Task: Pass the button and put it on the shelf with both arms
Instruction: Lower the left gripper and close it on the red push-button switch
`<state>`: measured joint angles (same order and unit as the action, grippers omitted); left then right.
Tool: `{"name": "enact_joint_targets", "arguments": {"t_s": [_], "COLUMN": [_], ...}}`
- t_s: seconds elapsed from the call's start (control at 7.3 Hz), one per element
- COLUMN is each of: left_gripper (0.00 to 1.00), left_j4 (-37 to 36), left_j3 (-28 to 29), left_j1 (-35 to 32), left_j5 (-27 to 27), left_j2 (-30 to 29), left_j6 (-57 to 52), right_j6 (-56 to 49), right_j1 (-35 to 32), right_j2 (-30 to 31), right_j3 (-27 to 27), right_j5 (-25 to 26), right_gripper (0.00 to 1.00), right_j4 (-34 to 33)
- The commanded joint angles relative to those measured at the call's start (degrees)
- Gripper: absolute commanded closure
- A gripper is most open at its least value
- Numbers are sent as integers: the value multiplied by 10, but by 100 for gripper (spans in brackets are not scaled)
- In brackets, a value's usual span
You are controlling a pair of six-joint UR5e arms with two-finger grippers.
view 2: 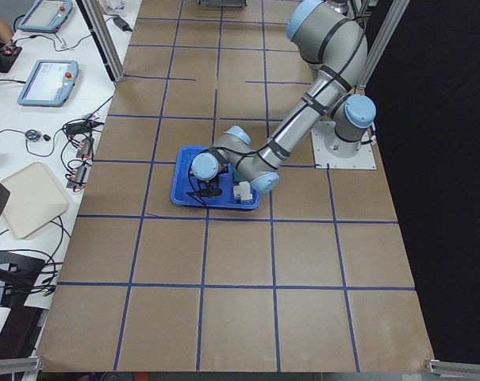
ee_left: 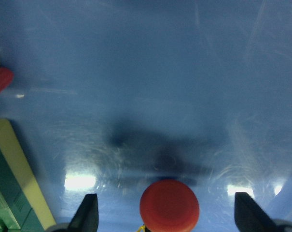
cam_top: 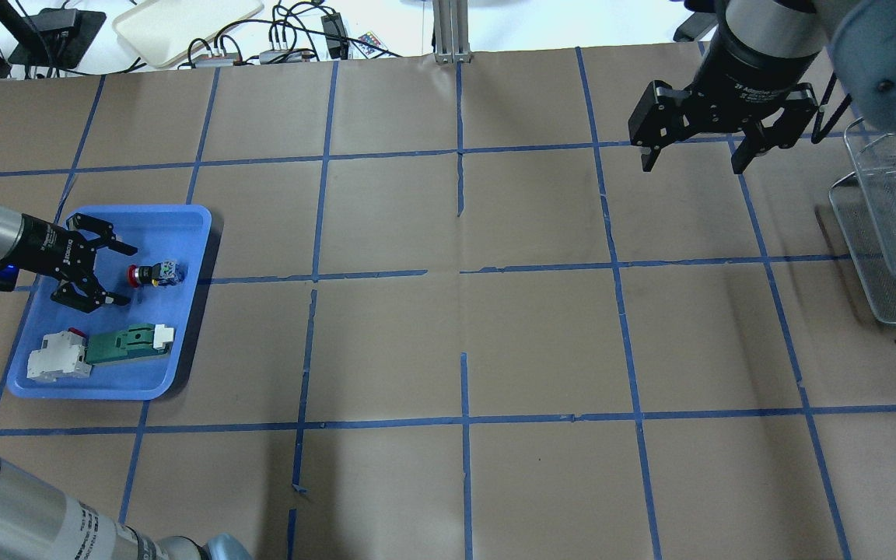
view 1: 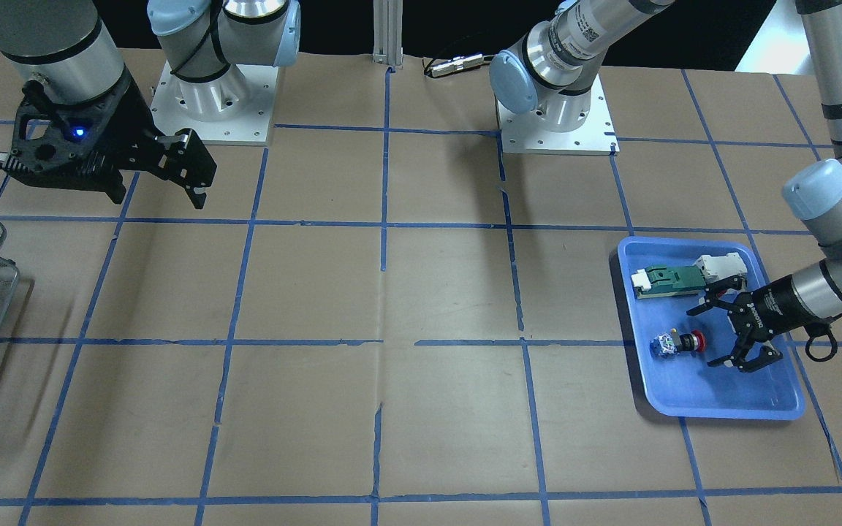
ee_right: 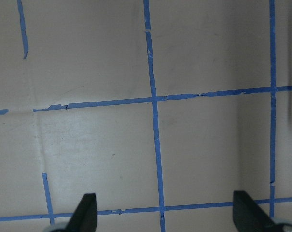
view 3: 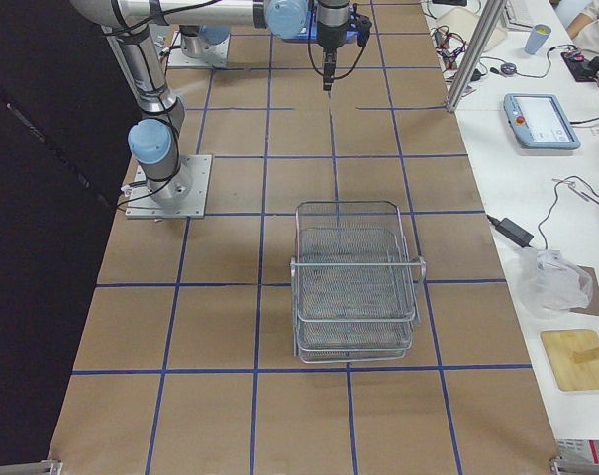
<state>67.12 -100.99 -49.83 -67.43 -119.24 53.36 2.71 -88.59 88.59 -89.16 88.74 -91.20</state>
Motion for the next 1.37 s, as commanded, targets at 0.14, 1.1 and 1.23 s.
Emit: {"name": "enact_joint_targets", "arguments": {"t_s": [0.14,1.1,1.23], "left_gripper": [7,100,100], "left_j4": [4,55,56], "left_j3": [-1,13,18], "left_j1": [0,-7,-13], "left_j5": [2,2,2], "left_j2": [-1,16,26], "left_j6": [-1,-4,-6], "right_j6": [1,-6,-6], "right_j1": [0,0,0], "right_j2": [0,0,1], "right_j3": [0,0,0], "right_j5": [0,4,2], "right_gripper": [0,0,0], "right_j4": [1,-20,-20]}}
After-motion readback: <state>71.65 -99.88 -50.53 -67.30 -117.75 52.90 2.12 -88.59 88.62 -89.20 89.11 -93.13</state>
